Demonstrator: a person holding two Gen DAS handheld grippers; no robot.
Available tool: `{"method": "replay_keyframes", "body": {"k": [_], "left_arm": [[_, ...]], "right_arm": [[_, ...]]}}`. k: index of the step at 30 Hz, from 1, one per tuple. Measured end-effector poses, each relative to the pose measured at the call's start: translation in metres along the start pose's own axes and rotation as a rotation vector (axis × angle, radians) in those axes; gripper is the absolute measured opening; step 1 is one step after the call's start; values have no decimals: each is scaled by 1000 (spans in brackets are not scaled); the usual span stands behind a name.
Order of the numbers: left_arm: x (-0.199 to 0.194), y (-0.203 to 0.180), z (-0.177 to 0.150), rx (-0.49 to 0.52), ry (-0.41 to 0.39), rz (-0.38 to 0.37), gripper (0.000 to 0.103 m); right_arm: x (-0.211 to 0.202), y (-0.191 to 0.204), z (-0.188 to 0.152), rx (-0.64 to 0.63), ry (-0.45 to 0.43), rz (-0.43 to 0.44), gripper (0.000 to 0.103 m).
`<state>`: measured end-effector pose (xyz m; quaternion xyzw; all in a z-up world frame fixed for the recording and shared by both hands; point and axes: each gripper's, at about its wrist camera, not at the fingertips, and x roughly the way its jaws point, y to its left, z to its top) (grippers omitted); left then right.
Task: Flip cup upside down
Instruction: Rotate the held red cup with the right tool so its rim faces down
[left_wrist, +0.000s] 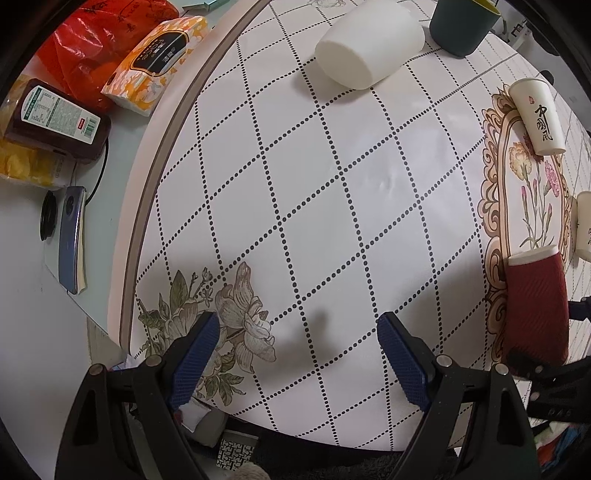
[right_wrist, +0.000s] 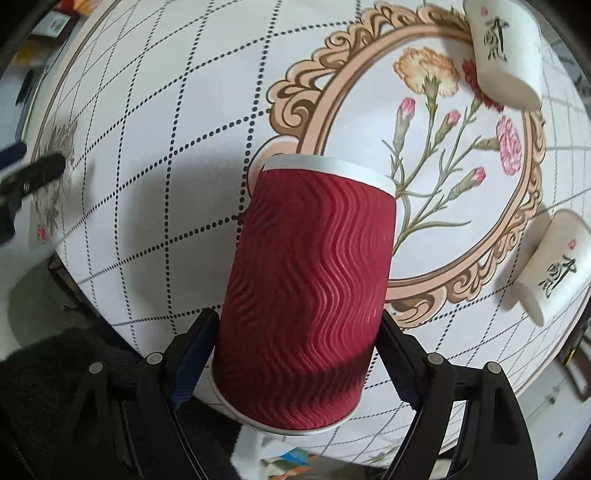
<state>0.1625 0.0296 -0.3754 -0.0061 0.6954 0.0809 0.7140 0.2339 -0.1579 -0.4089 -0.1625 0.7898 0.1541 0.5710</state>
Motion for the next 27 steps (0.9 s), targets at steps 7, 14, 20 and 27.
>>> {"method": "replay_keyframes", "body": {"k": [7,14,20,27], "left_arm": [[1,8,-5,-6,-5,0,87],[1,10,-12,-3,-10,6,87],[3,9,-14,5,-5,5,87],[7,5,-12,15,6,1,87]], "right_arm": [[-9,-29,26,58,24,51,89],[-23,-19,61,69,34,43,89],[-17,-24,88,106,55,24,89],[-21,-26,93,112,13,13,73]]}}
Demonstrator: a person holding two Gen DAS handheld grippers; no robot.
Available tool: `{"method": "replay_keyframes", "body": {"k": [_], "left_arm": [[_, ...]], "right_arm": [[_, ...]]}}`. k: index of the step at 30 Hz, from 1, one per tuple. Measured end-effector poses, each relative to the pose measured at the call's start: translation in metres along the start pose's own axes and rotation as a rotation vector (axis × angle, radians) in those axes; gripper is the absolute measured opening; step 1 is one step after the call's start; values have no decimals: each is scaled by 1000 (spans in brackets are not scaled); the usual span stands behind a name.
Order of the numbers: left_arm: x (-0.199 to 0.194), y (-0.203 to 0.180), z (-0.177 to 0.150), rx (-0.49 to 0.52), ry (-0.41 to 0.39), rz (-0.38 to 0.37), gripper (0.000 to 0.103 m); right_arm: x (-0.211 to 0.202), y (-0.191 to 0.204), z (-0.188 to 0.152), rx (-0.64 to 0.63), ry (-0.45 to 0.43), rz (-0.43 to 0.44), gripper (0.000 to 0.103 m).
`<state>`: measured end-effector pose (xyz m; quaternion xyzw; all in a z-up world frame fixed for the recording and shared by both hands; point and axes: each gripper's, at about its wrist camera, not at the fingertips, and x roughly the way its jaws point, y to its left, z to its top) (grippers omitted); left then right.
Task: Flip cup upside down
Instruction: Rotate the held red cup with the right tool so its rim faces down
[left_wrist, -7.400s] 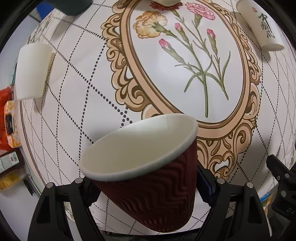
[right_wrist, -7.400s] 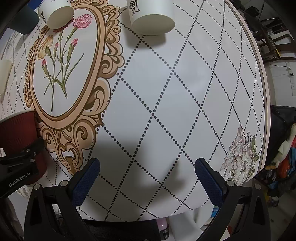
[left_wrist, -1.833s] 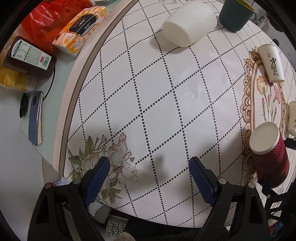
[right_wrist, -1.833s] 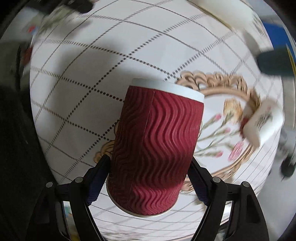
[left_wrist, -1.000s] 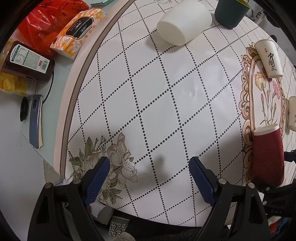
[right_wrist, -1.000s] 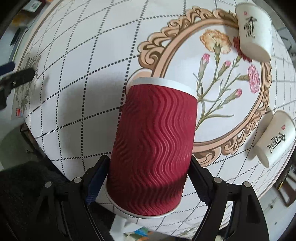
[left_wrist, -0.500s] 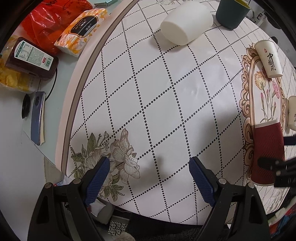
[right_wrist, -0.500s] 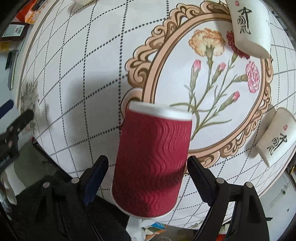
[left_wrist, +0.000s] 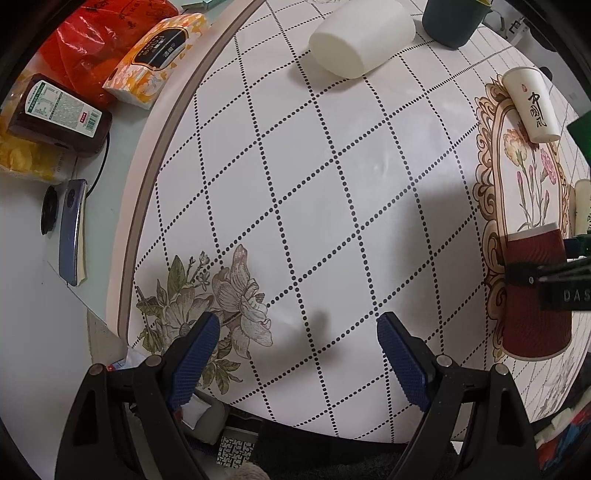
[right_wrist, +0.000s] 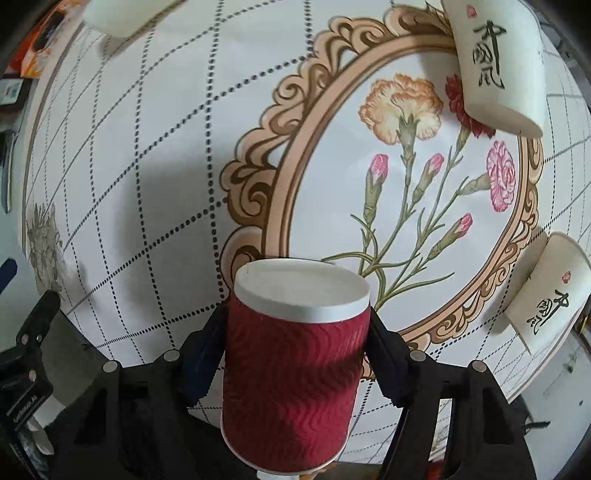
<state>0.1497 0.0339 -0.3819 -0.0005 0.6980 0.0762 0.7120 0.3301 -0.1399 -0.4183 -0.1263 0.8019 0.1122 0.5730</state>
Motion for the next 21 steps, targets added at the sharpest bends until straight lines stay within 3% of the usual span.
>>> {"method": "replay_keyframes", "body": {"k": [5,10,21], "left_arm": [[2,-6,5,15,5,-13,87],[0,-10,11,27,2,-26,87],[-8,-28,20,67,-6,-1,87]], "right_arm": [[-10,7,-16,-8,-64,8,72],[-31,3,-34,24,-188,12,72],[-96,-25,-46,126,-646,-64,72]]}}
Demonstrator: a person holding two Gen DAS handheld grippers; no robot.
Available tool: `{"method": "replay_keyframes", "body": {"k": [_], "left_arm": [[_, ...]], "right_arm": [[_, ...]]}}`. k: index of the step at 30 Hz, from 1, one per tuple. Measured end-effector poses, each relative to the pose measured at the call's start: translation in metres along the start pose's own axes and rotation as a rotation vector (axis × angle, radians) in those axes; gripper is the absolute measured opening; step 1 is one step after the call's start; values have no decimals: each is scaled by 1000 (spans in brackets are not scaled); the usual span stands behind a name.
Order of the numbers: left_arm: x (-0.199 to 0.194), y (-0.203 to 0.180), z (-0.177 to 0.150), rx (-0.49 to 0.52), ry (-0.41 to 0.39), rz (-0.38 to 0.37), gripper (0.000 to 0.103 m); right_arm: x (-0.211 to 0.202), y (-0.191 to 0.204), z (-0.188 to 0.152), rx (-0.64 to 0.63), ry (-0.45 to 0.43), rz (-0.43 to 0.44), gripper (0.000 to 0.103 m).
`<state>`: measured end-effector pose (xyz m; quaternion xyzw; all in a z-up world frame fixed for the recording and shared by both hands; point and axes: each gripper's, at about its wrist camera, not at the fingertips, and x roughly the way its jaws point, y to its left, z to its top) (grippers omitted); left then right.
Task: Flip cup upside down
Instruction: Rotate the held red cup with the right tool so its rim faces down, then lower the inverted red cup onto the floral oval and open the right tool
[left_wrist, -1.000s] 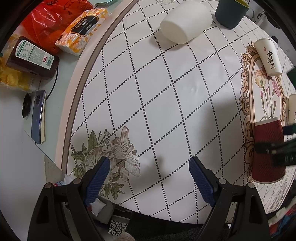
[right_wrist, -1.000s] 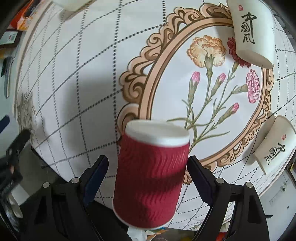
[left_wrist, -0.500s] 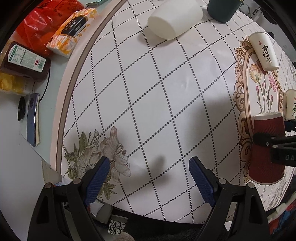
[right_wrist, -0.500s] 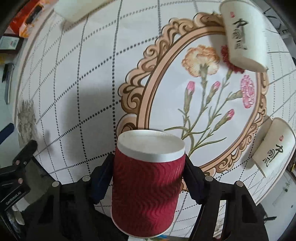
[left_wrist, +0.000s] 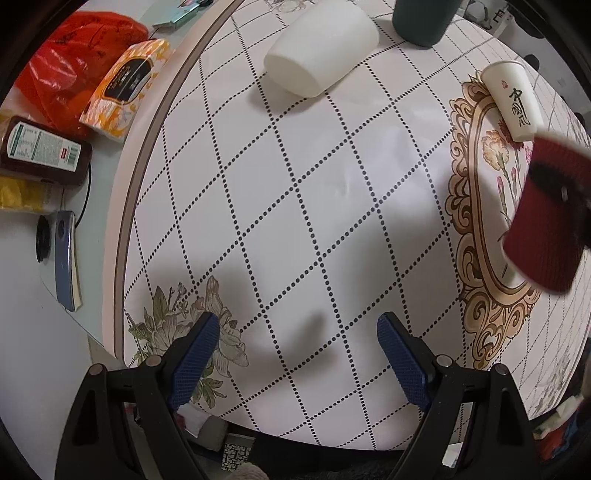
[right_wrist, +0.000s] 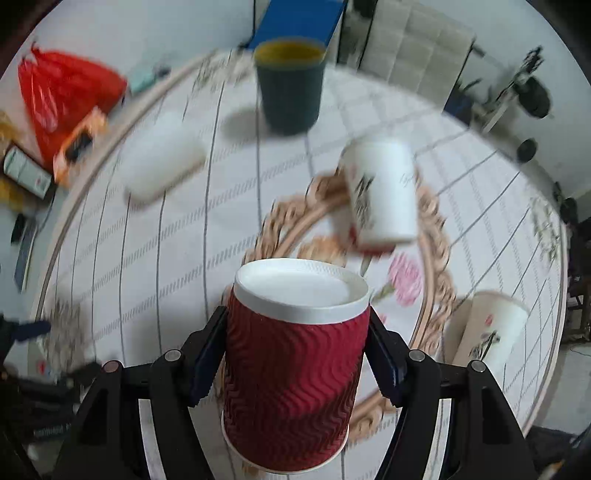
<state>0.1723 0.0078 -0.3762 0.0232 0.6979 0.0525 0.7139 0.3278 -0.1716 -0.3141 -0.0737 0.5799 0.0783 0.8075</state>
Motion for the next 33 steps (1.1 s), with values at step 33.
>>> {"method": "replay_keyframes", "body": {"k": [33], "left_arm": [[-32,-23,-21,99,-81,-7,87]], "right_arm": [[-13,7,-89,140,-149,-18,93]]}}
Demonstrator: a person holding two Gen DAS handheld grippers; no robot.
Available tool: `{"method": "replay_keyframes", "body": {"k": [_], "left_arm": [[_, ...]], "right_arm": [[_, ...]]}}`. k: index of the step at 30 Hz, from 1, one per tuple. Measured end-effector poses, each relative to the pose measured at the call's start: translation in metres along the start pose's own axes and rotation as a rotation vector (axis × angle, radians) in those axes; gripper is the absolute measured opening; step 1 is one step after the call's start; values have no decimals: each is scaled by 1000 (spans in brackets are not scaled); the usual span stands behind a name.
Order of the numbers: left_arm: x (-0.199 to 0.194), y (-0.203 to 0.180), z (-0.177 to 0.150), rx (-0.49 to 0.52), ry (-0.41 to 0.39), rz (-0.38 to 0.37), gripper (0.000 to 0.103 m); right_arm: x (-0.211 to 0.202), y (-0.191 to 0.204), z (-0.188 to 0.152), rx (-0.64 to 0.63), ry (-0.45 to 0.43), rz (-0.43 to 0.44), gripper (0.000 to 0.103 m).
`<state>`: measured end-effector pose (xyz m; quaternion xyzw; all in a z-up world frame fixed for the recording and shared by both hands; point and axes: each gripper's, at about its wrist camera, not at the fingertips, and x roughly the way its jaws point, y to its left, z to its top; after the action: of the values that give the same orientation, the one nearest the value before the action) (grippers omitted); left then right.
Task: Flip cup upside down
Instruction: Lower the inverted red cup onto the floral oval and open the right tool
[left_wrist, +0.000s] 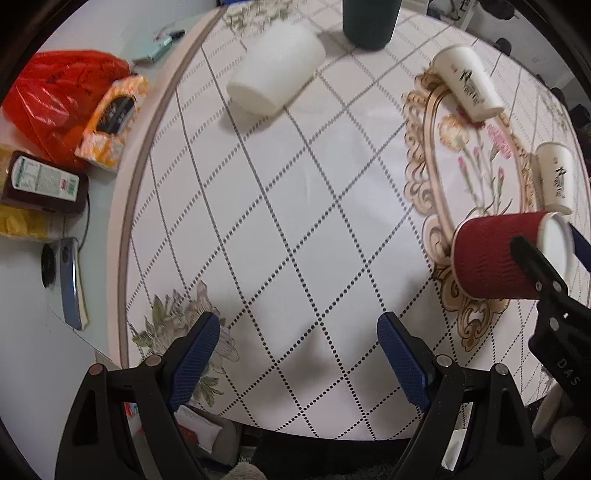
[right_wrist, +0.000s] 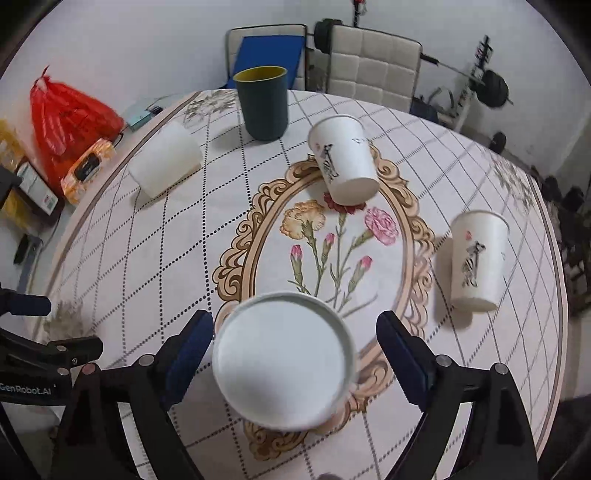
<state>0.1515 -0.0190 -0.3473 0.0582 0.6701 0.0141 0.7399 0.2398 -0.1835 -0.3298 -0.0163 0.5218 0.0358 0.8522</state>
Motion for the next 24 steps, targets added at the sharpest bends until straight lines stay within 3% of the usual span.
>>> {"method": "replay_keyframes", "body": {"k": [3,5,14,24], "left_arm": [[-21,1,-1,13,-58,4,89],[-33,1,-2,30,-95,0,100],[-99,-11,-34,127,-244,-51,100],[-187,-14,-79,137,-378,-65,100]], "right_arm": [[-21,-3,0,51,-3,-41,94],[-41,-8,-1,107,3,-85,94],[-141,-19,-29,285,4,-253,94],[-247,-14,-55,308,-51,-294,95]]}}
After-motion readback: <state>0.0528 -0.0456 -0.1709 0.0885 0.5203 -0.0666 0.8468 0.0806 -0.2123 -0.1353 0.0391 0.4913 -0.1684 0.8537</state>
